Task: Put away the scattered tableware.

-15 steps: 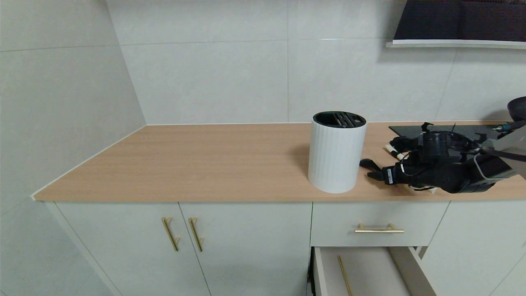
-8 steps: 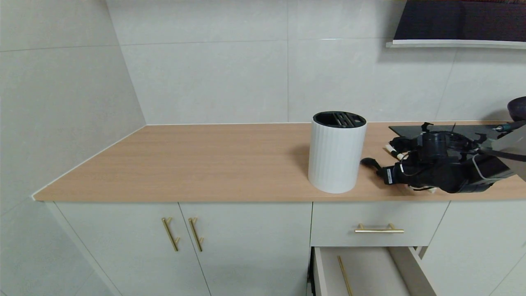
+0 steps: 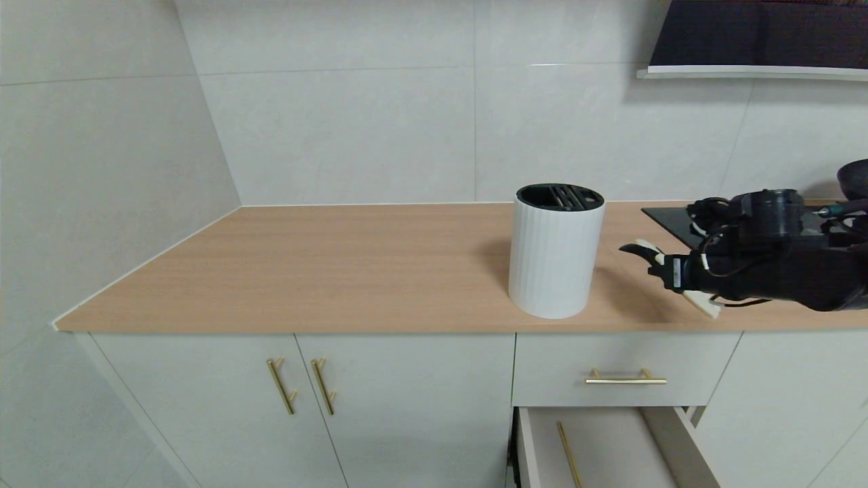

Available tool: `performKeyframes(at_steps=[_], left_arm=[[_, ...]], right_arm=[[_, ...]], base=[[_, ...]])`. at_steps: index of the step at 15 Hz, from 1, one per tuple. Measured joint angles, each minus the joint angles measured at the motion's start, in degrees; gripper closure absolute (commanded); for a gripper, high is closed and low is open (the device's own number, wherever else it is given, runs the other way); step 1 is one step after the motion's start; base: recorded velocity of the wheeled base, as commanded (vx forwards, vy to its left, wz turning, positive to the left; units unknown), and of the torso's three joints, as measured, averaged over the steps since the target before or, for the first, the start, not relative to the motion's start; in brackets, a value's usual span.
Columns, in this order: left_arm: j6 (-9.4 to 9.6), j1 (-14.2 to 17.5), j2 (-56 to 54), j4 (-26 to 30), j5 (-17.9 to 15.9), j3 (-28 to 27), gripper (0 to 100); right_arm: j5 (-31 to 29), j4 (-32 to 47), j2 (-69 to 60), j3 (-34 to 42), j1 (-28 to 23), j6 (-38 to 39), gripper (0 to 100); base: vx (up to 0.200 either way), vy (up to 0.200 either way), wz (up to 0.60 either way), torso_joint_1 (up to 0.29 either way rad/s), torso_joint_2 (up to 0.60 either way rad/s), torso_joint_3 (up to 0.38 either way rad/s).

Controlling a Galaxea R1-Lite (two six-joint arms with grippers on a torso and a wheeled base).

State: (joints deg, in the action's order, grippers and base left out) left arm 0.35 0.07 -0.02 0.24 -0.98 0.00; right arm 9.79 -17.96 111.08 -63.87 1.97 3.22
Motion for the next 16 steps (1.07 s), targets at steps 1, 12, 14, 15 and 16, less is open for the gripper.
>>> performKeyframes(at_steps=[1,12,14,15,16], left_arm=[[-0.02,0.0,0.0,0.0,0.0,0.0,0],[-0.02,0.0,0.0,0.0,0.0,0.0,0],[0.0,0.0,0.0,0.0,0.0,0.0,0],[0.0,0.0,0.0,0.0,0.0,0.0,0],[-0.02,0.0,0.0,0.0,0.0,0.0,0]], right_arm=[[0.0,1.7,-3.9,2.8,0.4,0.8,100],[0.0,5.4,-24.4,23.7,2.5,-3.9,100],[0.0,5.2,-24.3,24.9,3.1,-6.1,100],[0.0,5.3,-24.2,25.4,3.3,-6.9,100],[0.0,5.1,-23.9,25.6,3.5,-7.1,100]], base=[[0.0,0.0,0.0,0.0,0.0,0.0],[0.0,0.0,0.0,0.0,0.0,0.0],[0.0,0.0,0.0,0.0,0.0,0.0],[0.0,0.0,0.0,0.0,0.0,0.0],[0.0,0.0,0.0,-0.041,0.07,0.061]])
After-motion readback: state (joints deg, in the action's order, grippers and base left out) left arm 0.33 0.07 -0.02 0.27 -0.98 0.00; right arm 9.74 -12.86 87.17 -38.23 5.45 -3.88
